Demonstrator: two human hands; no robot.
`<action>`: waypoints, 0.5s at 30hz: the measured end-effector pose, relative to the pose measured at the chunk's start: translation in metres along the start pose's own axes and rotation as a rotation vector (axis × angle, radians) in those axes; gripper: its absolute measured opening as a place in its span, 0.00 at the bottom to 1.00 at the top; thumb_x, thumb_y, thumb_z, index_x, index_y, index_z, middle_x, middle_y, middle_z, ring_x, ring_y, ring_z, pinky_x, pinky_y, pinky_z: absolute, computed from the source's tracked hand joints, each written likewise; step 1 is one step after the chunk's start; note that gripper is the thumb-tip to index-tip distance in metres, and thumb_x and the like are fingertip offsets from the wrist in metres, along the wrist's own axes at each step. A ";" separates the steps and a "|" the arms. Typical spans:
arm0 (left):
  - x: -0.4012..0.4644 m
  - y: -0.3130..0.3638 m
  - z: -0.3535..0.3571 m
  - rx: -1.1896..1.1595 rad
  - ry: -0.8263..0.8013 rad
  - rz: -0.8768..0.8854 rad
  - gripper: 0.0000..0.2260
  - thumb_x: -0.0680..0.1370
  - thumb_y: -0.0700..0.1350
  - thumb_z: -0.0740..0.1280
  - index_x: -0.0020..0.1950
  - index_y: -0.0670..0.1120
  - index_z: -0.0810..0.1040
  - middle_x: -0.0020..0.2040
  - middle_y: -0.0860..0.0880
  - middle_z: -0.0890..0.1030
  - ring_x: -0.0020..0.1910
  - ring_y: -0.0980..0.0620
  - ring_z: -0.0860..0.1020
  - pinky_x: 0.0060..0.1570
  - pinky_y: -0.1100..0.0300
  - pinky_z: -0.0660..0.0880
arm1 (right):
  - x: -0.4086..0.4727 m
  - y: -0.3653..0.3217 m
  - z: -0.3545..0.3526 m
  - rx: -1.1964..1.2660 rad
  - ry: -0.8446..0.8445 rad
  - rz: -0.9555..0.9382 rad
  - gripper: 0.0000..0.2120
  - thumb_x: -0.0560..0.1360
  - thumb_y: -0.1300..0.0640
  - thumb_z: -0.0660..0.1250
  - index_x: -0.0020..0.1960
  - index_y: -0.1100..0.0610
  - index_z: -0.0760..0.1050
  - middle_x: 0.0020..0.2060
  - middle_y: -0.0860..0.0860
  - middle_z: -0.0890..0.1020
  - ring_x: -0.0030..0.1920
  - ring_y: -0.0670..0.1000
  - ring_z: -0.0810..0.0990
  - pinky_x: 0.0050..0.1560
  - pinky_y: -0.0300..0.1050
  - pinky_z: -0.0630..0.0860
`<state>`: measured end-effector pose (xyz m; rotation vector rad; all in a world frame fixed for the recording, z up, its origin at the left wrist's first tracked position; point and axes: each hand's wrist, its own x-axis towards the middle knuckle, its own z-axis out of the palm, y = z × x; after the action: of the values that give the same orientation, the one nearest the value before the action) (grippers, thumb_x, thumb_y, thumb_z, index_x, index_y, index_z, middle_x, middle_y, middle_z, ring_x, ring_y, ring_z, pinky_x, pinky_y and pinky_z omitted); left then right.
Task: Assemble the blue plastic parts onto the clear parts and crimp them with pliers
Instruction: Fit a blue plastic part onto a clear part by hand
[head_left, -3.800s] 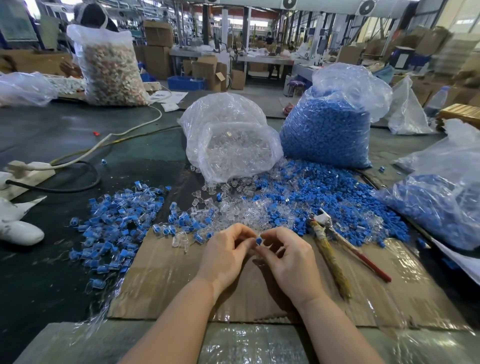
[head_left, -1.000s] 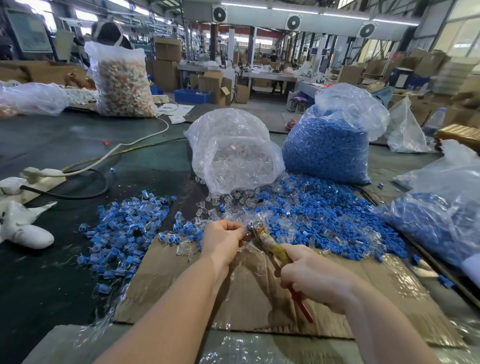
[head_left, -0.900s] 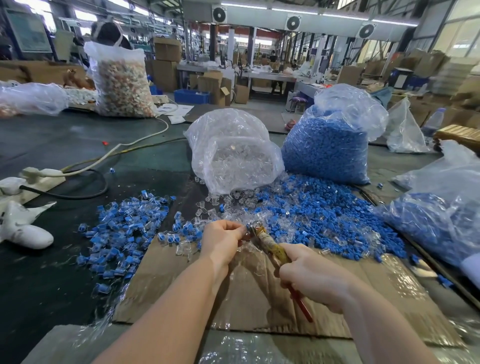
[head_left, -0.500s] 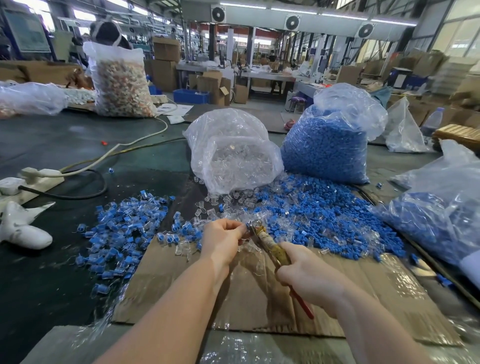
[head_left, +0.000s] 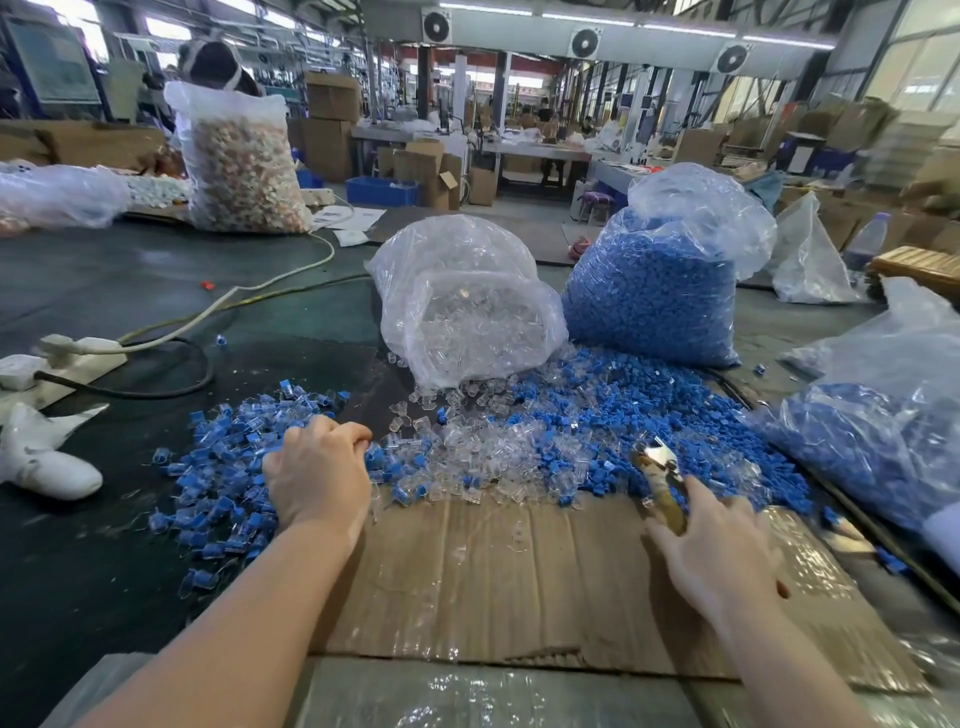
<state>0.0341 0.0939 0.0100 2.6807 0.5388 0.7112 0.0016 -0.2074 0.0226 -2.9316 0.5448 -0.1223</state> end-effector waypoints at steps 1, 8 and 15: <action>0.000 -0.004 0.001 0.028 -0.015 -0.011 0.10 0.79 0.48 0.61 0.57 0.55 0.80 0.49 0.50 0.78 0.48 0.49 0.70 0.46 0.54 0.61 | 0.001 0.003 0.003 -0.018 -0.001 0.012 0.33 0.75 0.38 0.59 0.74 0.51 0.55 0.66 0.59 0.69 0.66 0.59 0.66 0.64 0.55 0.65; -0.012 0.013 0.005 -0.060 -0.017 0.006 0.11 0.78 0.49 0.63 0.59 0.53 0.78 0.56 0.51 0.74 0.55 0.49 0.65 0.53 0.55 0.60 | 0.001 0.007 0.013 -0.094 0.031 0.024 0.33 0.76 0.35 0.54 0.75 0.50 0.52 0.66 0.58 0.67 0.65 0.59 0.67 0.63 0.54 0.67; -0.047 0.062 0.016 -0.505 -0.123 0.283 0.06 0.76 0.43 0.66 0.52 0.46 0.80 0.47 0.53 0.76 0.48 0.57 0.70 0.46 0.73 0.65 | -0.003 -0.008 0.006 -0.121 0.142 -0.073 0.25 0.77 0.39 0.56 0.71 0.47 0.60 0.65 0.53 0.68 0.66 0.56 0.65 0.67 0.57 0.61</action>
<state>0.0220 0.0158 0.0025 2.3148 -0.0560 0.6441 0.0018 -0.1981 0.0180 -3.0788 0.4804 -0.3199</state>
